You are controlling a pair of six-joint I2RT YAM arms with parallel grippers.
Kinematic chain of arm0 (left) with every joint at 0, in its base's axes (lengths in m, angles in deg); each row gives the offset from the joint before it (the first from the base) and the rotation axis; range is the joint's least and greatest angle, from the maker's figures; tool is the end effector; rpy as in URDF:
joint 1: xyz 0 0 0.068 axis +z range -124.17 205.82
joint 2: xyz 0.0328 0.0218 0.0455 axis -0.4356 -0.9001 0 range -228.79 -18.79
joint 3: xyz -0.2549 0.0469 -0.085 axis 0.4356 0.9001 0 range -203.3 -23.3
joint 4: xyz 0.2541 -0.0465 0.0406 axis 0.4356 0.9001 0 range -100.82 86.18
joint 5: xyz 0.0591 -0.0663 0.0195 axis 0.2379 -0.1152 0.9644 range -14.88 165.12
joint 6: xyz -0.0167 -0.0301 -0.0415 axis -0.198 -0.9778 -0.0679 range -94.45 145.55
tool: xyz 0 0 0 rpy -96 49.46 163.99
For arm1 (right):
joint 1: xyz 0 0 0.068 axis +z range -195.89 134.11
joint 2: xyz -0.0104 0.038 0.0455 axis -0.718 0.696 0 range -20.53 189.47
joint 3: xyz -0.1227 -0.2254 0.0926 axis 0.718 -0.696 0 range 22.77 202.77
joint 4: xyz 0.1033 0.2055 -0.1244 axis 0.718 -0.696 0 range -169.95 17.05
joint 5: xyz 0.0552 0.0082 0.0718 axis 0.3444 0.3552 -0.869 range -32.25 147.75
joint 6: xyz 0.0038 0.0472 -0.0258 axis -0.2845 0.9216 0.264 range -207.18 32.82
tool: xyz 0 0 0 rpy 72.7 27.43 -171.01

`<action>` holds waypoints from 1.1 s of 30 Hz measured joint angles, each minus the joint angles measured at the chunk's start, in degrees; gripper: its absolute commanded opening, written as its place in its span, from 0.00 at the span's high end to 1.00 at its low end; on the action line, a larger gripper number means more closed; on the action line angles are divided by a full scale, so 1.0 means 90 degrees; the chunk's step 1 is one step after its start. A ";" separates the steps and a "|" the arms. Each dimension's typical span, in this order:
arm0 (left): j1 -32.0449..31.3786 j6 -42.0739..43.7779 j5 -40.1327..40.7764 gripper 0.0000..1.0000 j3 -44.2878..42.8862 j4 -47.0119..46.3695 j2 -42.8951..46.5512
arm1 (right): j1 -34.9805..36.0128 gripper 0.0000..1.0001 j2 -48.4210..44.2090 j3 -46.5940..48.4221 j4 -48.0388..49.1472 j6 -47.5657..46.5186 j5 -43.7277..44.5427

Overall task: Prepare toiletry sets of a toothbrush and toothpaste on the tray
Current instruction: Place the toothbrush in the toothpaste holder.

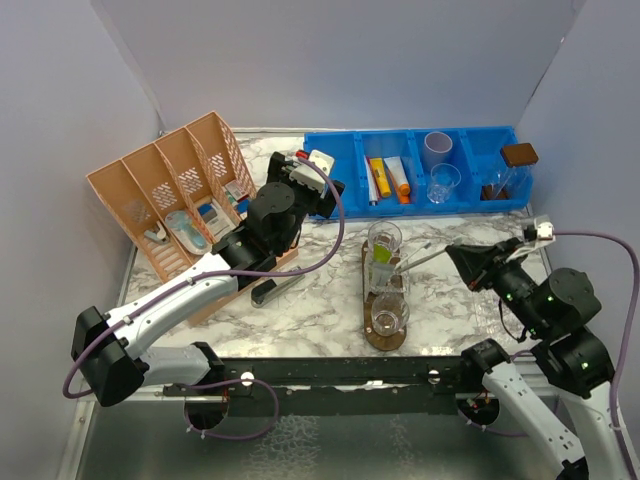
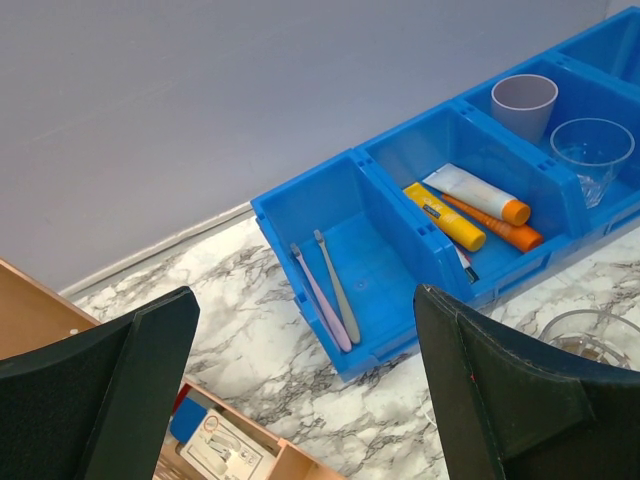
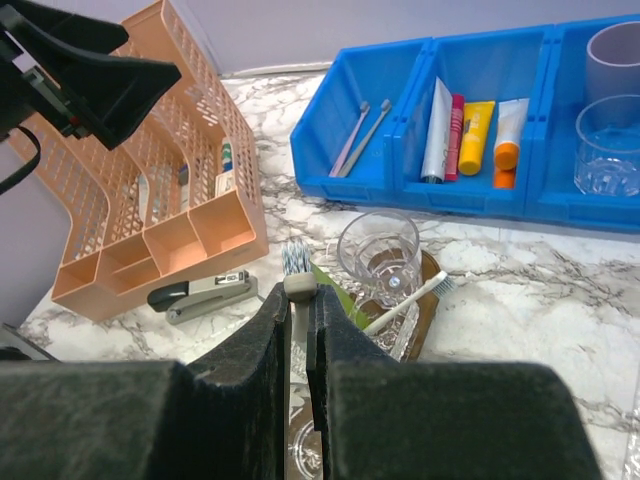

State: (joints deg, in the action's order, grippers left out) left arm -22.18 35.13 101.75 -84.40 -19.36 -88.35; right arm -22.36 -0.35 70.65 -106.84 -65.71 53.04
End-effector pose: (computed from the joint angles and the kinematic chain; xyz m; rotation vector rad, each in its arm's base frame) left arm 0.2024 -0.2011 0.3843 0.4189 1.5148 -0.1620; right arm 0.0631 0.0308 0.3598 -0.0944 1.7190 0.6562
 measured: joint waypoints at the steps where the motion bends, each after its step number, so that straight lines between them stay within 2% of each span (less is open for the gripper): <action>1: 0.0000 0.0002 0.0000 0.08 0.0000 0.0000 0.0000 | 0.0000 0.99 0.0000 0.0138 -0.0155 0.0053 0.0085; 7: 0.0000 0.0000 0.0000 0.08 0.0000 0.0000 -0.0036 | 0.0000 0.99 0.0087 0.0695 -0.0818 0.0386 0.0699; 11: 0.0000 0.0000 0.0000 0.08 0.0000 0.0005 -0.0102 | 0.0000 0.99 0.0255 0.0695 -0.1059 0.0733 0.1083; 21: 0.0000 0.0000 0.0000 0.08 0.0000 0.0005 -0.0124 | 0.0000 0.99 0.0265 -0.0389 -0.0843 0.1246 0.1190; 33: 0.0000 -0.0002 0.0000 0.08 0.0000 0.0005 -0.0121 | 0.0000 0.99 -0.0066 -0.1207 0.0029 0.1355 0.1260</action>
State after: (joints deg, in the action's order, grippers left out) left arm -22.18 35.11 101.75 -84.40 -19.32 -89.45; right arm -22.36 -0.94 59.78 -106.58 -53.51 64.39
